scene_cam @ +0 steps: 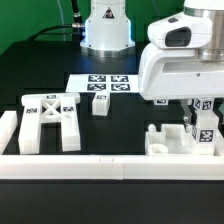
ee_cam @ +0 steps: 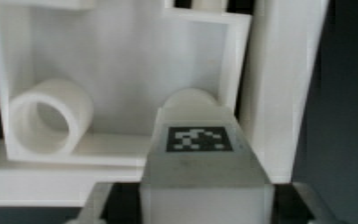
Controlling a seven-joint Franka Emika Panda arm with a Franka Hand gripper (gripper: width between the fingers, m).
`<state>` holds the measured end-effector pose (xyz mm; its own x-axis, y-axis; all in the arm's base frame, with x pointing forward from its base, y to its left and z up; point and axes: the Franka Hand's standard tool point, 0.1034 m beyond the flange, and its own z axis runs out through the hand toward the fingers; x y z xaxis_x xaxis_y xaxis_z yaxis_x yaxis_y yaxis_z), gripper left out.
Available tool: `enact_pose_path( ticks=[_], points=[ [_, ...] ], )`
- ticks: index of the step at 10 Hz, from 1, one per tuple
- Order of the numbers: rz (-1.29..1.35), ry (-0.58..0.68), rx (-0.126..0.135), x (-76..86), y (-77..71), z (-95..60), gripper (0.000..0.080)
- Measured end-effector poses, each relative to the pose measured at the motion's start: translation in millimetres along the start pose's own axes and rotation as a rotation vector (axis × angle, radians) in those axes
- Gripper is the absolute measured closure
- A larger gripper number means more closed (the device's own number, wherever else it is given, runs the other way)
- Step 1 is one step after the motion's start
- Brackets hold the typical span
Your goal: Assemble chair
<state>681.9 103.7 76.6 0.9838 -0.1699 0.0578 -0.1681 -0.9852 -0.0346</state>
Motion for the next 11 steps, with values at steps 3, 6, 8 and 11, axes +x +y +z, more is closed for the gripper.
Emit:
enact_pose_path(
  ticks=[3, 6, 8, 11],
  points=[
    [0.244, 0.006, 0.015, 0.0, -3.9, 0.4, 0.0509],
    [0.571, -0.003, 0.027, -1.2, -7.2, 0.7, 0.0509],
    [0.717, -0.01, 0.034, -1.4, -7.6, 1.0, 0.0509],
    [0.98, -0.02, 0.043, -1.6, -9.2, 1.3, 0.0509]
  ],
)
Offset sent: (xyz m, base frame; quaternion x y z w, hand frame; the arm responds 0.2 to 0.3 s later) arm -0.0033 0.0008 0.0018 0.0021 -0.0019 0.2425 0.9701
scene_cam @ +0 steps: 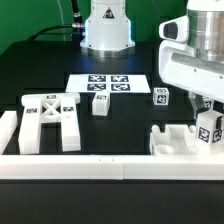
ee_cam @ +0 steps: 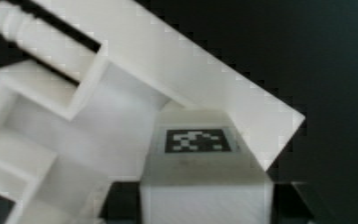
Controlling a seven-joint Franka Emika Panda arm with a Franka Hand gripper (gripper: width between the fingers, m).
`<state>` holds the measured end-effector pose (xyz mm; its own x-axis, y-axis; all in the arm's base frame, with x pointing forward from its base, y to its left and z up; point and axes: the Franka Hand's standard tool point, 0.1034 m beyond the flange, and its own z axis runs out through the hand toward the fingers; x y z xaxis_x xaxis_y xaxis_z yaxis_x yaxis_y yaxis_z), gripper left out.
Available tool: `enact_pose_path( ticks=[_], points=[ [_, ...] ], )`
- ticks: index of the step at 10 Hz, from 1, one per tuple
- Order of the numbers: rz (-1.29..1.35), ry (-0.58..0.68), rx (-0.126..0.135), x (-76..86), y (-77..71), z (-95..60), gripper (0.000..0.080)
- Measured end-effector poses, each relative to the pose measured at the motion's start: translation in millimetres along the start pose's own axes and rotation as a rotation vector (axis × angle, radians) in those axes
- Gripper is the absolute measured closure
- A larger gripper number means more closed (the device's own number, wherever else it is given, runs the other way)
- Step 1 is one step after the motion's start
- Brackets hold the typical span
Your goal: Assemble chair
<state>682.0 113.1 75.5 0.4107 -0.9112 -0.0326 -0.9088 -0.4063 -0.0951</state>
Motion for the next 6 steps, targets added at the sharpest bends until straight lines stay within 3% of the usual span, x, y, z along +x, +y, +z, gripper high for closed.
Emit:
enact_pose_path(
  ticks=[4, 5, 6],
  points=[
    [0.055, -0.001, 0.001, -0.7, -0.3, 0.0, 0.0489],
    [0.055, -0.002, 0.001, -1.0, -0.4, 0.0, 0.0297],
    [0.01, -0.002, 0.0, -0.1, -0.2, -0.2, 0.0297]
  ],
)
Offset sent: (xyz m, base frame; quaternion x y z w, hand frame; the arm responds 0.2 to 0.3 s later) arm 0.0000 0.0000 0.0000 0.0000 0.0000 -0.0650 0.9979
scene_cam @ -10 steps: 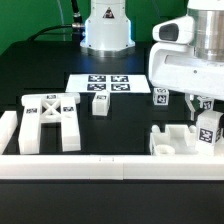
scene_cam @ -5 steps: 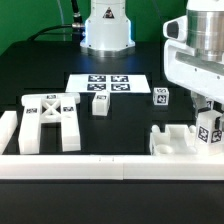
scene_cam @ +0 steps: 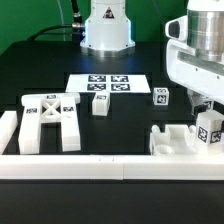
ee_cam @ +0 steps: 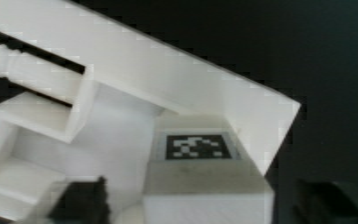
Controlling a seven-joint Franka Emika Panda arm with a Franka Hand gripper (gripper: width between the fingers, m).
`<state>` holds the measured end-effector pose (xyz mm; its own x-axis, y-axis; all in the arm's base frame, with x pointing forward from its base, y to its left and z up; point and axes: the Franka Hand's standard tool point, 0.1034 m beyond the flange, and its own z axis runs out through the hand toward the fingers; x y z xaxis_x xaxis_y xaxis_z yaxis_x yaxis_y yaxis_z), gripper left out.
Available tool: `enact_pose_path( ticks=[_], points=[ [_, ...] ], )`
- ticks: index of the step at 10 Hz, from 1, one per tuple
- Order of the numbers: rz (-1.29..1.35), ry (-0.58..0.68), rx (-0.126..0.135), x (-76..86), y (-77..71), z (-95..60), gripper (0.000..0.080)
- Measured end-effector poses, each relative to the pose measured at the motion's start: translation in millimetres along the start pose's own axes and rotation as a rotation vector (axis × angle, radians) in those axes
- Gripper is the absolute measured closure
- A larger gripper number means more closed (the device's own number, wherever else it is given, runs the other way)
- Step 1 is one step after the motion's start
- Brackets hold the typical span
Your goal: Assemble chair
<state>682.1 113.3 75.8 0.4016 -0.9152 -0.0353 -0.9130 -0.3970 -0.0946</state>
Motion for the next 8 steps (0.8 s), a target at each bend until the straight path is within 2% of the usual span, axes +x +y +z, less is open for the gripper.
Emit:
enact_pose_path(
  ticks=[1, 2, 8],
  points=[
    [-0.134, 0.003, -0.004, 0.0, 0.2, -0.2, 0.0177],
    [-0.257, 0.002, -0.004, -0.8, -0.1, -0.2, 0.0158],
    [-0.81, -0.004, -0.009, 3.8, -0.1, -2.4, 0.015]
  ],
)
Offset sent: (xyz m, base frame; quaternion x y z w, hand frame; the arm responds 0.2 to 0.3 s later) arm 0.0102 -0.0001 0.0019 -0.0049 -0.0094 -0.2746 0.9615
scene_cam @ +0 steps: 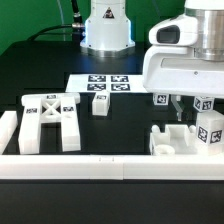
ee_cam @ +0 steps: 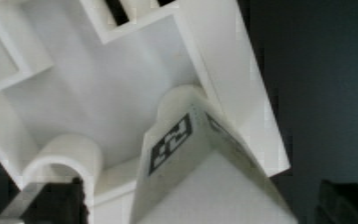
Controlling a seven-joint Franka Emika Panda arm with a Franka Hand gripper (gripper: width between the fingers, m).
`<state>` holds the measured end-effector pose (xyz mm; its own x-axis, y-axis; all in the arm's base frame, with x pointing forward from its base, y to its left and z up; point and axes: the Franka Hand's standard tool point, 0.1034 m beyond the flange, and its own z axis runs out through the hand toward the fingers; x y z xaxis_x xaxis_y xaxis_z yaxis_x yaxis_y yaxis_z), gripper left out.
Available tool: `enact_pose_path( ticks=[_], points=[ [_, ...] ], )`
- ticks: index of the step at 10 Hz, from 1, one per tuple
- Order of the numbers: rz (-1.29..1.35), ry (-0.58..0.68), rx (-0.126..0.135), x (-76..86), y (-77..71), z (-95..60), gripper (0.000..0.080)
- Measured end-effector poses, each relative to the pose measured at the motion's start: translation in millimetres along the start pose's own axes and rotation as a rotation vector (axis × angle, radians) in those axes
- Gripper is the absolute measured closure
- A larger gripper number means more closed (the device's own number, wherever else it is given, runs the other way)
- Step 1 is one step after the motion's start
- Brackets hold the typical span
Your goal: Assemble chair
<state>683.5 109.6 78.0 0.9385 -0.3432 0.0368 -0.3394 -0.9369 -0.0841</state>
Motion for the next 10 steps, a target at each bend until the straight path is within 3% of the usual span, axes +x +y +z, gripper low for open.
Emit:
enact_pose_path(
  ticks=[4, 7, 9, 10],
  points=[
    [-0.33, -0.002, -0.023, -0.5, 0.6, -0.4, 0.015],
    [-0.491, -0.004, -0.024, -0.2, 1.1, -0.3, 0.015],
    [-0.5, -0.004, -0.024, 0.5, 2.6, -0.3, 0.0398],
    [-0.5, -0.004, -0.024, 0.6, 2.7, -0.3, 0.0398]
  ],
)
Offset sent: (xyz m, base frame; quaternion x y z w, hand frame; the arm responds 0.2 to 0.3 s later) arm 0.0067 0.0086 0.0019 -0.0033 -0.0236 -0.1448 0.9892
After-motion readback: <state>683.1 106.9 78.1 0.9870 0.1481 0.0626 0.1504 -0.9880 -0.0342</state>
